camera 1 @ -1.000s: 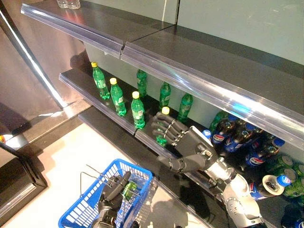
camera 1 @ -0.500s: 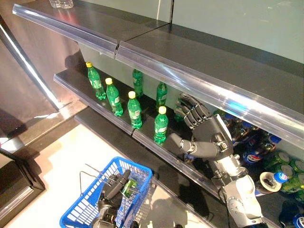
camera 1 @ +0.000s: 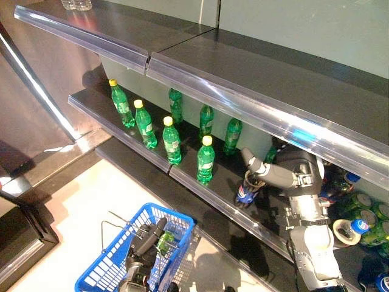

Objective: Pick up the drink and place into the basket.

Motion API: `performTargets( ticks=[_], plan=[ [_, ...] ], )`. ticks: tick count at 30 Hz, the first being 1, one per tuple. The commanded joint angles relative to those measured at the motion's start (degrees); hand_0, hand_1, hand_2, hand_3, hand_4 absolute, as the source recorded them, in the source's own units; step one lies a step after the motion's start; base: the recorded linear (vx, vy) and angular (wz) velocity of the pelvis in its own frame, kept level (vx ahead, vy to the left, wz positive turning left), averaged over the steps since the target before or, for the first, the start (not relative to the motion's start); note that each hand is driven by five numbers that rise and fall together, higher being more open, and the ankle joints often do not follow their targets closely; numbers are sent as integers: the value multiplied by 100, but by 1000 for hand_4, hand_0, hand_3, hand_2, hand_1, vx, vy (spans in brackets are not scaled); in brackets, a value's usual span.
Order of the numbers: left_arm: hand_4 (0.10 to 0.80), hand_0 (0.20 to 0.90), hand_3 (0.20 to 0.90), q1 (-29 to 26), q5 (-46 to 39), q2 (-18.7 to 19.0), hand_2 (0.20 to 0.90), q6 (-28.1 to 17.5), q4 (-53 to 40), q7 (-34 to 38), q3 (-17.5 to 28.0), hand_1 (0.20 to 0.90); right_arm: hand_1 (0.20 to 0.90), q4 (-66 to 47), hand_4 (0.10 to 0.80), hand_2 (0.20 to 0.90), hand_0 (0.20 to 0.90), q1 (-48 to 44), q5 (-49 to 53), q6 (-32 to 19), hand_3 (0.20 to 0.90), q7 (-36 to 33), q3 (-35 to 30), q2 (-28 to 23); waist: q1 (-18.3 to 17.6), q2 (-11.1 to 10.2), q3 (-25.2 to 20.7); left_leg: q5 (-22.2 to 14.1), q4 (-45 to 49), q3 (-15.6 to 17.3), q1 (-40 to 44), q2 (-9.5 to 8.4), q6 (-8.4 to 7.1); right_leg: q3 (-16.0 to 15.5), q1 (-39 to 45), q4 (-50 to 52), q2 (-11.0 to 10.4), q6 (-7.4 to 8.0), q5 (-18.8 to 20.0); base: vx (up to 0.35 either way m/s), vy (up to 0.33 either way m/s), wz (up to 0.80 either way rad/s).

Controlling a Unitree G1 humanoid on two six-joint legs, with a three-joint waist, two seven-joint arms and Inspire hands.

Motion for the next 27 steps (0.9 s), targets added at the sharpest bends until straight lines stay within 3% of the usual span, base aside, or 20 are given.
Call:
performTargets(
  ticks=[1,14,21,27],
  plan=[
    [100,300,200,-817,466,256,300,-745,-1356,-527,382,300,900,-863,800,900,900,-185,-386,-594,900,-426,-259,-102,38,23,-548,-158,281,-276,-13,482,-260,-203,-408,249,-745,407,688,0,0,0],
    [100,300,200,-824,538,268,300,-670,-1404,-498,353,300,900,-818,800,900,900,-161,-497,-284,900,-585,-119,-250,59,3,-537,-169,268,-301,-29,457,-252,-219,-428,249,-768,434,704,2,0,-1],
    [100,300,200,-808,507,270,300,-688,-1393,-497,315,300,900,-342,800,900,900,-29,-977,376,900,-1289,51,-168,56,-6,-538,-157,240,-325,-28,452,-249,-206,-449,256,-757,440,710,0,0,0],
    [100,300,200,-767,529,241,300,-685,-1377,-504,245,300,900,-23,800,900,900,42,-814,429,900,-1165,239,-48,99,-2,-500,-127,188,-344,-20,453,-243,-246,-428,214,-764,444,748,0,0,0]
  ],
)
